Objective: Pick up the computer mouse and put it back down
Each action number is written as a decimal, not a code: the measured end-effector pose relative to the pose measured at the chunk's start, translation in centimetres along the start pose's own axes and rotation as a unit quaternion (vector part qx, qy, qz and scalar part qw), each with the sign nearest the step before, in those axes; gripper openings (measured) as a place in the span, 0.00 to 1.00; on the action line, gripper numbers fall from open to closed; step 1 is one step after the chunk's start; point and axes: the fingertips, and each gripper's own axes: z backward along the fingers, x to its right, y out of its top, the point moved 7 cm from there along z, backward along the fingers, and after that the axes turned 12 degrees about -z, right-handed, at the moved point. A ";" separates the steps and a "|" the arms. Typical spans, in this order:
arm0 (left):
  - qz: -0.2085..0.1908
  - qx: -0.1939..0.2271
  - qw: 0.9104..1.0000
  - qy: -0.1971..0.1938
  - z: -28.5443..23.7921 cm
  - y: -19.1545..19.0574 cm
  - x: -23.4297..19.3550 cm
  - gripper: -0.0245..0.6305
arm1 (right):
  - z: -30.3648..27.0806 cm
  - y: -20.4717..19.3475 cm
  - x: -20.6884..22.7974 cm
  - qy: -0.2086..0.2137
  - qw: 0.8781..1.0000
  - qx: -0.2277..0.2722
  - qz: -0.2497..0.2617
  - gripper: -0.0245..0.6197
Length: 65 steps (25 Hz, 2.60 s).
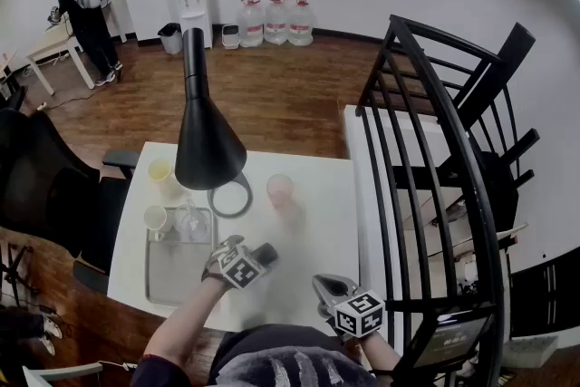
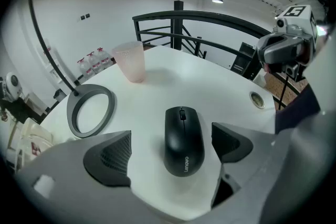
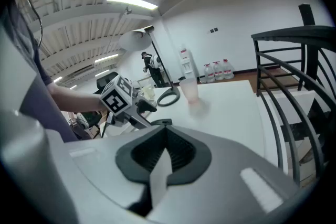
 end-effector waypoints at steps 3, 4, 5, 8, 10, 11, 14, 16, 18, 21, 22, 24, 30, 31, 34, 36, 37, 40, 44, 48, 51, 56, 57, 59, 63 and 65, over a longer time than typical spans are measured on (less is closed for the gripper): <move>0.008 -0.007 1.000 -0.015 -0.6 -0.1 0.1 0.79 | 0.0 -0.2 0.0 0.000 1.000 -0.003 -0.002 0.04; 0.009 -0.010 1.000 -0.018 -0.9 -0.1 0.1 0.79 | -0.1 -0.3 0.1 0.000 1.000 -0.004 -0.003 0.04; 0.008 -0.012 1.000 -0.019 -1.0 -0.1 0.0 0.79 | -0.2 -0.3 0.1 0.001 1.000 -0.005 -0.003 0.04; -0.001 -0.025 0.999 -0.021 -1.7 -0.3 -0.2 0.79 | -0.4 -0.2 0.3 0.001 1.000 -0.007 -0.003 0.04; -0.009 -0.031 0.999 -0.022 -2.1 -0.4 -0.1 0.77 | -0.6 -0.1 0.4 0.002 1.000 -0.008 -0.003 0.04; -0.013 -0.033 0.999 -0.023 -2.2 -0.4 -0.1 0.76 | -0.6 -0.1 0.5 0.001 1.000 -0.009 -0.002 0.04; -0.016 -0.039 0.999 -0.027 -2.7 -0.4 0.1 0.76 | -0.7 0.0 0.6 0.001 1.000 -0.011 -0.003 0.04; -0.015 -0.044 0.998 -0.033 -3.1 -0.5 0.1 0.76 | -0.8 0.1 0.6 0.002 1.000 -0.012 -0.002 0.04; -0.015 -0.048 0.998 -0.038 -3.2 -0.6 0.0 0.75 | -0.9 0.1 0.6 0.002 1.000 -0.012 -0.002 0.04; -0.018 -0.049 0.998 -0.040 -3.2 -0.5 0.0 0.75 | -1.0 0.1 0.8 0.001 1.000 -0.015 -0.001 0.04; -0.020 -0.049 0.998 -0.040 -3.3 -0.5 0.0 0.74 | -1.0 0.0 0.9 0.001 1.000 -0.016 -0.001 0.04; -0.023 -0.053 0.998 -0.040 -3.2 -0.5 0.1 0.73 | -1.1 -0.1 0.8 0.002 1.000 -0.017 0.000 0.04; -0.028 -0.050 0.997 -0.041 -3.0 -0.4 0.3 0.59 | -1.1 -0.1 0.7 0.002 1.000 -0.018 0.002 0.04; -0.029 -0.049 0.998 -0.041 -3.0 -0.3 0.3 0.56 | -1.1 -0.1 0.7 0.001 1.000 -0.018 0.002 0.04; -0.031 -0.049 0.997 -0.041 -2.9 -0.4 0.4 0.52 | -0.8 -0.2 0.6 -0.001 1.000 -0.018 0.003 0.04; -0.031 -0.049 0.997 -0.041 -2.9 -0.3 0.4 0.52 | -0.7 -0.3 0.5 -0.002 1.000 -0.018 0.003 0.04; -0.031 -0.050 0.997 -0.040 -2.9 -0.3 0.4 0.52 | -0.7 -0.3 0.5 -0.003 1.000 -0.018 0.003 0.04; -0.032 -0.050 0.998 -0.037 -3.0 -0.2 0.4 0.52 | -0.6 -0.3 0.5 -0.004 1.000 -0.016 0.003 0.04; -0.037 -0.052 0.997 -0.040 -3.0 -0.1 0.3 0.52 | -0.7 -0.3 0.3 -0.003 1.000 -0.014 0.003 0.04; -0.036 -0.045 0.998 -0.035 -2.9 -0.1 0.5 0.51 | -0.5 -0.2 0.3 -0.004 1.000 -0.010 0.004 0.04; -0.027 -0.036 0.998 -0.036 -2.5 -0.1 0.9 0.50 | -0.3 -0.2 0.4 -0.006 1.000 -0.008 0.003 0.04; -0.007 -0.002 0.999 -0.048 -1.0 0.2 1.4 0.50 | -0.1 -0.5 0.6 -0.011 1.000 -0.007 -0.001 0.04; -0.005 0.005 0.999 -0.048 -0.7 0.3 1.4 0.50 | -0.1 -0.5 0.6 -0.011 1.000 -0.007 -0.002 0.04; 0.002 0.007 0.998 -0.055 0.3 0.5 1.6 0.50 | -0.2 -0.5 0.6 -0.009 1.000 -0.007 -0.001 0.04; -0.003 0.013 0.999 -0.042 2.7 1.3 1.1 0.50 | -0.4 -0.4 0.4 -0.003 1.000 -0.006 0.000 0.04; -0.009 0.026 0.999 -0.043 3.7 1.8 1.1 0.47 | -0.6 -0.2 0.3 -0.001 1.000 -0.005 0.002 0.04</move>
